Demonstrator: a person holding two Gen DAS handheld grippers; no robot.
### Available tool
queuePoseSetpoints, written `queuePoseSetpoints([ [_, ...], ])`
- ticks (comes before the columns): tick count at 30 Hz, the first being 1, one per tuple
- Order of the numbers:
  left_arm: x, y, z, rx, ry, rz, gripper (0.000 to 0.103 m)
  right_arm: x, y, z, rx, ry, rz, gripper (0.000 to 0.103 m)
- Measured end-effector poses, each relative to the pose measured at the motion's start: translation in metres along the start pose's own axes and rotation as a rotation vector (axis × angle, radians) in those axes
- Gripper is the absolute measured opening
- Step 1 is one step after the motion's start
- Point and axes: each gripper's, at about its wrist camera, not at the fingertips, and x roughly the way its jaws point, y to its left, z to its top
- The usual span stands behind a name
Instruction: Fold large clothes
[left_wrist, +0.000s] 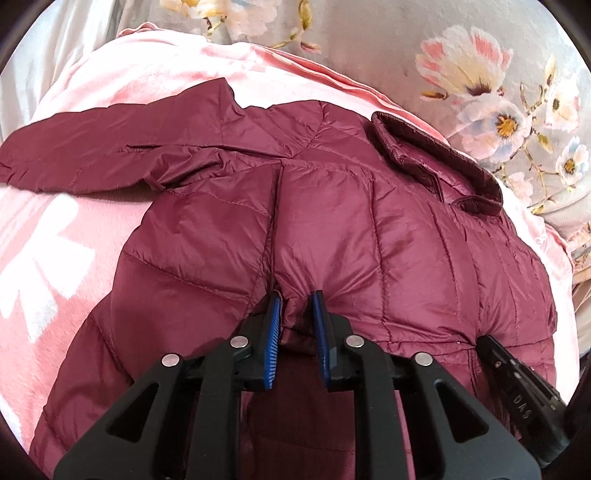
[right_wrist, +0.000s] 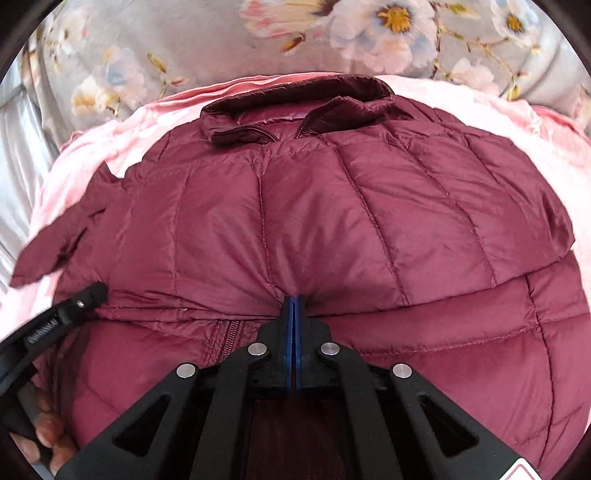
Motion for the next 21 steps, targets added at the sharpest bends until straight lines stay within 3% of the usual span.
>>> queuePoseSetpoints([
  [7,-0.007,0.012,0.001,-0.065,-0.006,-0.053,0.018,-0.001,0.002,-0.001,-0.019,-0.004,-0.024,0.0],
  [9,-0.028,0.035,0.005,-0.158,-0.032,-0.124,0.03,0.0,0.004,-0.001,-0.024,-0.005,-0.031,0.0],
  [11,-0.056,0.066,0.015,-0.237,-0.102,-0.149,0.07,0.0,0.006,-0.001,-0.027,-0.005,-0.036,0.0],
  [13,-0.082,0.1,0.028,-0.288,-0.183,-0.108,0.078,0.0,0.006,-0.001,-0.029,-0.006,-0.038,0.0],
  [17,-0.11,0.199,0.067,-0.411,-0.267,0.082,0.08,-0.001,0.008,-0.001,-0.032,-0.008,-0.045,0.0],
  [19,-0.107,0.258,0.083,-0.508,-0.252,0.179,0.08,-0.001,0.009,-0.001,-0.038,-0.01,-0.053,0.0],
  [21,-0.099,0.304,0.087,-0.614,-0.238,0.205,0.08,-0.003,0.009,0.0,-0.038,-0.013,-0.052,0.0],
])
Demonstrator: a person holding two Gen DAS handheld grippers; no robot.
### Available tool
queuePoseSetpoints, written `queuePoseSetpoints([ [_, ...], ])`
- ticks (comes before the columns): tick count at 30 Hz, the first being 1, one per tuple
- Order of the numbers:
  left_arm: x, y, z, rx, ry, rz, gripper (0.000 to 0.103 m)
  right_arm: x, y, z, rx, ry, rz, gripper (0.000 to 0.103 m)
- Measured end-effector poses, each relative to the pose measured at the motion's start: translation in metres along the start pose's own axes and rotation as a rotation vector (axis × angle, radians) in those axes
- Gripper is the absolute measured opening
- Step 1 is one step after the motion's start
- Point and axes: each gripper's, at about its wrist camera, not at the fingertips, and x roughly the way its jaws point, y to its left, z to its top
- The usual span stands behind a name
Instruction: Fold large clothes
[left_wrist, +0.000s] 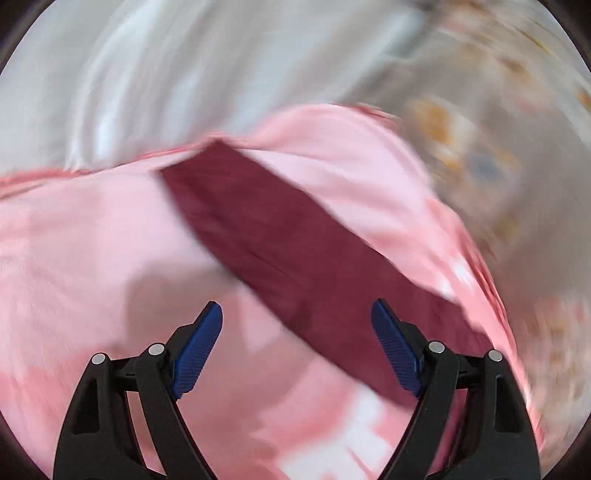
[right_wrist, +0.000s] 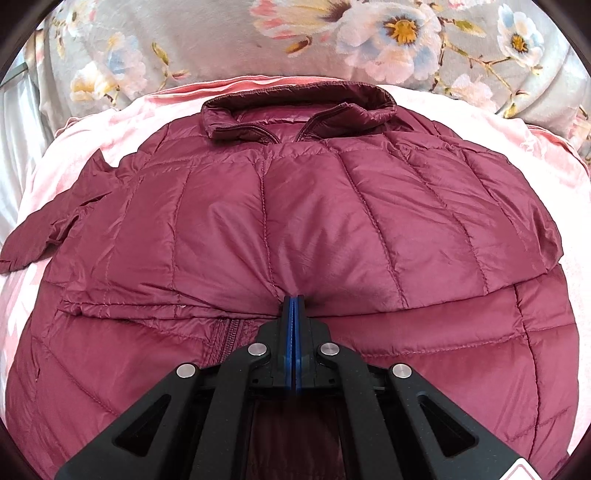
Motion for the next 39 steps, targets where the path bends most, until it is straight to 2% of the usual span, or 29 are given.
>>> queuePoseSetpoints([
  [2,0.022,0.034,0.023,-0.106,0.014,0.028,0.078,-0.009,-0.003,-0.002,0.025,-0.005,0.021,0.002],
  [4,0.036,0.058,0.038,-0.17,0.009,0.049,0.077,-0.032,-0.005,-0.011,0.059,-0.037,0.078,0.004],
  [5,0.04,0.063,0.042,-0.178,0.003,0.046,0.077,-0.039,-0.003,-0.015,0.06,-0.051,0.091,0.008],
  [8,0.049,0.066,0.051,-0.184,-0.014,0.027,0.073,-0.064,0.005,-0.037,0.044,-0.075,0.123,0.008],
  [9,0.052,0.063,0.053,-0.169,-0.014,0.015,0.07,-0.069,0.008,-0.046,0.038,-0.076,0.135,0.009],
  [12,0.062,0.043,0.059,-0.106,0.009,0.002,0.042,-0.074,0.017,-0.062,0.004,-0.082,0.113,0.009],
  [14,0.065,0.031,0.059,-0.062,0.022,0.01,0.007,-0.074,0.022,-0.069,-0.018,-0.084,0.095,0.009],
  [16,0.058,0.019,0.057,-0.013,0.006,0.006,0.003,-0.075,0.024,-0.07,-0.022,-0.091,0.089,0.009],
  [21,0.006,-0.049,0.044,0.151,-0.091,-0.103,0.001,-0.083,0.019,-0.074,0.013,-0.123,0.103,0.009],
  [25,-0.057,-0.134,0.01,0.334,-0.147,-0.254,0.0,-0.1,0.015,-0.082,0.032,-0.14,0.127,0.009],
  [28,-0.102,-0.212,-0.044,0.512,-0.155,-0.377,0.0,-0.117,0.007,-0.092,0.047,-0.151,0.132,0.009],
  [31,-0.117,-0.265,-0.098,0.624,-0.087,-0.466,0.001,-0.131,-0.009,-0.099,0.069,-0.152,0.127,0.009],
  [33,-0.12,-0.302,-0.147,0.706,-0.032,-0.505,0.001,-0.139,-0.022,-0.103,0.094,-0.152,0.128,0.009],
  [36,-0.107,-0.337,-0.212,0.787,0.065,-0.517,0.001,-0.148,-0.044,-0.111,0.122,-0.158,0.104,0.009],
  [39,-0.088,-0.353,-0.268,0.842,0.159,-0.498,0.001,-0.151,-0.061,-0.117,0.143,-0.153,0.087,0.009],
])
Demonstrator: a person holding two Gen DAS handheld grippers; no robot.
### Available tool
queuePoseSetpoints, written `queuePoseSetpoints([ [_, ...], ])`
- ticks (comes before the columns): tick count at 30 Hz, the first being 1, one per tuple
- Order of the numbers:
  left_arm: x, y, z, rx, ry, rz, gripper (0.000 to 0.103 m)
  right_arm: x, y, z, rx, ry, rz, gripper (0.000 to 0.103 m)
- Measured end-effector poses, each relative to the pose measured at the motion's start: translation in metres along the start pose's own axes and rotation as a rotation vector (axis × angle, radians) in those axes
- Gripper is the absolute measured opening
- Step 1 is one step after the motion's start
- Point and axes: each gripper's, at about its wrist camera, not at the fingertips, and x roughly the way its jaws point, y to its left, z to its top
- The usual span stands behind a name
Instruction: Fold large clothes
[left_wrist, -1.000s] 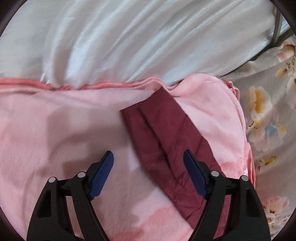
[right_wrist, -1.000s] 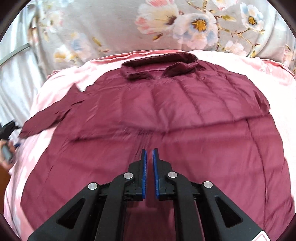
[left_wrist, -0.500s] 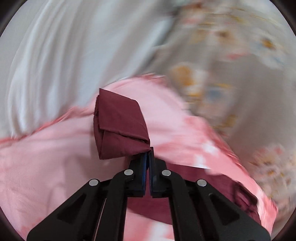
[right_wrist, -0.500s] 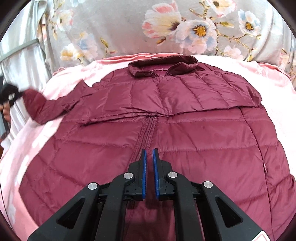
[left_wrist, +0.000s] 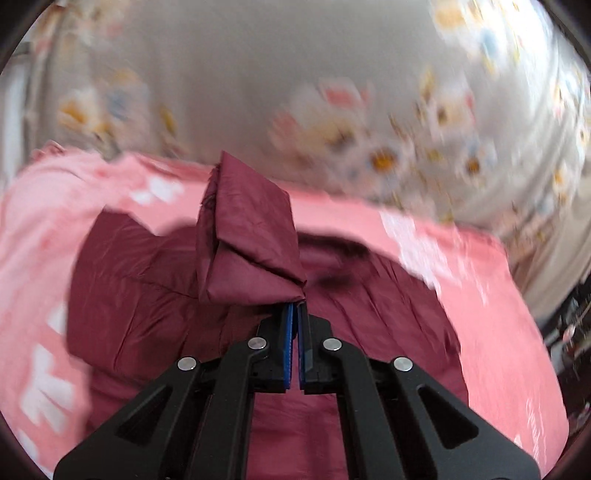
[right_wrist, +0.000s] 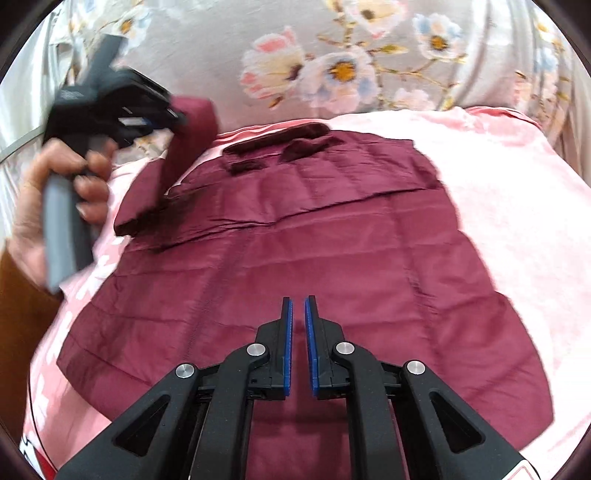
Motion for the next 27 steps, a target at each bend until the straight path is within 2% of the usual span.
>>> queuePoseSetpoints([
  [7,0.059,-0.046,-0.057,0.02,0.142,0.013,0.001,0.001,-0.025,-0.001,0.034,0.014,-0.013,0.009],
  [10,0.061,-0.051,-0.072,0.002,0.167,-0.046,0.004,0.002,-0.025,0.005,0.021,0.008,-0.012,0.012],
  [11,0.058,-0.051,-0.074,-0.019,0.169,-0.079,0.012,0.002,-0.024,0.01,0.01,0.001,-0.011,0.023],
  [12,0.053,-0.049,-0.074,-0.035,0.168,-0.104,0.017,0.002,-0.022,0.014,0.004,-0.007,-0.006,0.04],
  [13,0.046,-0.045,-0.073,-0.057,0.16,-0.14,0.032,0.002,-0.022,0.021,0.003,-0.021,0.005,0.047],
  [14,0.034,-0.038,-0.071,-0.098,0.13,-0.178,0.05,0.002,-0.021,0.027,0.003,-0.034,0.013,0.052],
  [16,0.011,-0.021,-0.067,-0.162,0.066,-0.215,0.064,0.009,-0.02,0.047,0.005,-0.05,0.026,0.055],
  [18,-0.011,0.003,-0.061,-0.215,0.01,-0.224,0.066,0.021,-0.027,0.068,0.028,-0.055,0.043,0.056],
  [20,-0.023,0.033,-0.058,-0.272,-0.016,-0.182,0.066,0.035,-0.036,0.081,0.06,-0.051,0.052,0.056],
  [23,-0.027,0.089,-0.057,-0.387,-0.011,-0.092,0.066,0.069,-0.056,0.1,0.155,-0.02,0.037,0.056],
  [27,-0.025,0.171,-0.069,-0.609,0.01,-0.047,0.065,0.101,-0.064,0.111,0.212,0.023,0.033,0.056],
])
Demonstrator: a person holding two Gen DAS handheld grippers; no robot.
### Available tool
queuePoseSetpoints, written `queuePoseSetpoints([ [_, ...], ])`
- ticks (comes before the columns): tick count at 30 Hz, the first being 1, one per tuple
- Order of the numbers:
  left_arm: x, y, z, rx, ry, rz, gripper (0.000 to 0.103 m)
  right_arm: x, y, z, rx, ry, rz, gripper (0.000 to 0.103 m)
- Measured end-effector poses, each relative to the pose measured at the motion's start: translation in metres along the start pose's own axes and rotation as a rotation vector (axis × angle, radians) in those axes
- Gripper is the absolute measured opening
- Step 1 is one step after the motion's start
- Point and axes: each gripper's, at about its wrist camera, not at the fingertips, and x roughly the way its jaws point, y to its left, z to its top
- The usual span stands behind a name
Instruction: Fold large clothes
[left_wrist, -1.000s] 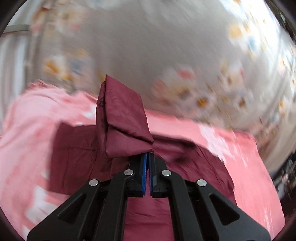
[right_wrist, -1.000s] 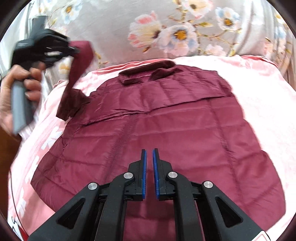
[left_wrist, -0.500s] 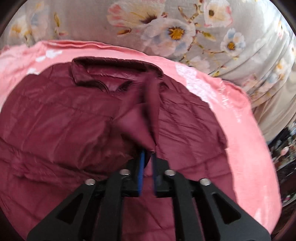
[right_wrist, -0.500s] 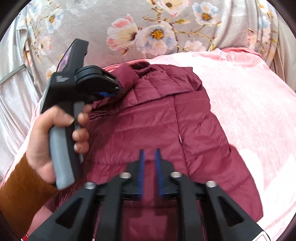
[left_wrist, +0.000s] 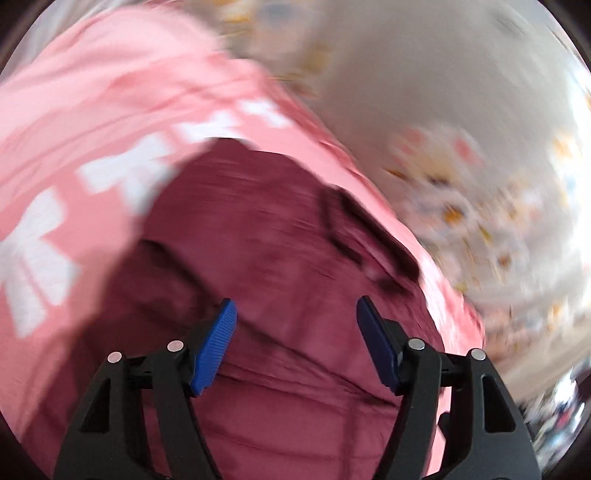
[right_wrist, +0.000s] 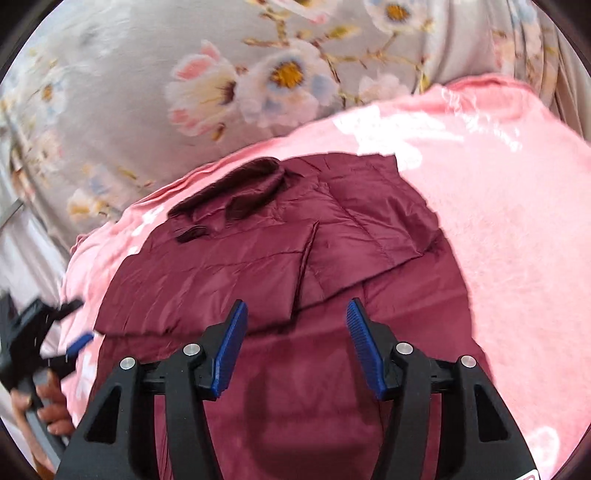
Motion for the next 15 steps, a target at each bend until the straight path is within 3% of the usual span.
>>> queuePoseSetpoints([
  [5,0.001,0.051,0.021,-0.144,0.002,-0.005,0.064,0.028,0.015,0.005,-0.03,0.049,-0.014,0.051],
  [7,0.008,0.058,0.026,-0.177,0.016,-0.017,0.063,0.034,0.02,0.004,-0.045,0.068,-0.015,0.038],
  [9,0.017,0.064,0.028,-0.209,0.026,-0.025,0.059,0.037,0.027,0.006,-0.064,0.079,-0.01,0.003],
  [13,0.034,0.077,0.033,-0.254,0.053,0.001,0.03,0.014,0.041,0.022,-0.122,-0.004,0.017,0.002],
  [15,0.041,0.081,0.037,-0.263,0.05,0.032,0.021,-0.008,0.049,0.037,-0.142,-0.069,0.044,0.002],
])
